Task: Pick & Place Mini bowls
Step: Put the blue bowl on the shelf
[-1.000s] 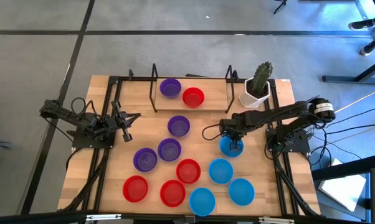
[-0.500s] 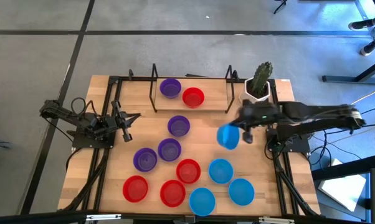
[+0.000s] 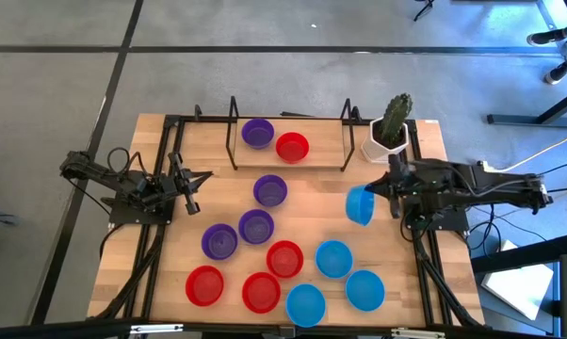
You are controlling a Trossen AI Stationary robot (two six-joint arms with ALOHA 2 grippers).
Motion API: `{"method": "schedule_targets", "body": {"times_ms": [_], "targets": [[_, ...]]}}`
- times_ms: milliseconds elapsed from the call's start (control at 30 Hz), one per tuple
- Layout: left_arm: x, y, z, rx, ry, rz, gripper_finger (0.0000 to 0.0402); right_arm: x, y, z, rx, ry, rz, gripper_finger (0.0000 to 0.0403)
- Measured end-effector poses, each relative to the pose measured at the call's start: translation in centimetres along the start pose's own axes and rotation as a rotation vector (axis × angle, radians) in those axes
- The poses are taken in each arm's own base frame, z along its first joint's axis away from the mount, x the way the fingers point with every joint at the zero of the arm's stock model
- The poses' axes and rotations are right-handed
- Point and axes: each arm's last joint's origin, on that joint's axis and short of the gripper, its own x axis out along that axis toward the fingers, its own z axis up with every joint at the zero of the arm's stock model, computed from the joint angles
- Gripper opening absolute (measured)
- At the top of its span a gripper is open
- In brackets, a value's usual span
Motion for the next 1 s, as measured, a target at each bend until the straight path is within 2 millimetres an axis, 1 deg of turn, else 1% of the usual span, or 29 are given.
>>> {"method": "schedule_targets", "body": {"times_ms": [133, 200, 300, 433, 567, 700, 800, 867, 1000], "targets": [[0.0, 0.0, 0.0, 0.0, 0.0, 0.0, 0.0006, 0.2, 0.0, -0.1, 0.036, -0.069, 0.02, 0.0005], [0.0, 0.0, 0.0, 0.0, 0.0, 0.0, 0.0004, 0.6, 0.0, -0.4, 0.063, -0.095, 0.031, 0.0005], [0.0, 0.0, 0.0, 0.0, 0.0, 0.0, 0.0002, 1.2, 0.1, -0.5, 0.101, -0.188, 0.092, 0.0006], [0.0, 0.0, 0.0, -0.015, 0.0, 0.0, 0.0005, 2.3, 0.2, -1.3, 0.096, -0.297, 0.169, 0.0006], [0.0, 0.0, 0.0, -0.024, 0.0, 0.0, 0.0008, 3.0, 0.0, -2.4, 0.072, -0.343, 0.177, 0.0006], [0.0, 0.0, 0.0, -0.024, 0.0, 0.0, 0.0004, 3.3, -0.1, -3.0, 0.075, -0.324, 0.173, 0.0007], [0.0, 0.0, 0.0, -0.024, 0.0, 0.0, 0.0002, 3.3, -0.1, -2.9, 0.083, -0.325, 0.175, 0.0007], [0.0, 0.0, 0.0, -0.024, 0.0, 0.0, 0.0003, 3.2, 0.0, -2.8, 0.059, -0.332, 0.169, 0.0007], [0.0, 0.0, 0.0, -0.024, 0.0, 0.0, 0.0007, 2.6, 0.0, -1.0, -0.005, -0.382, 0.059, 0.0007]]}}
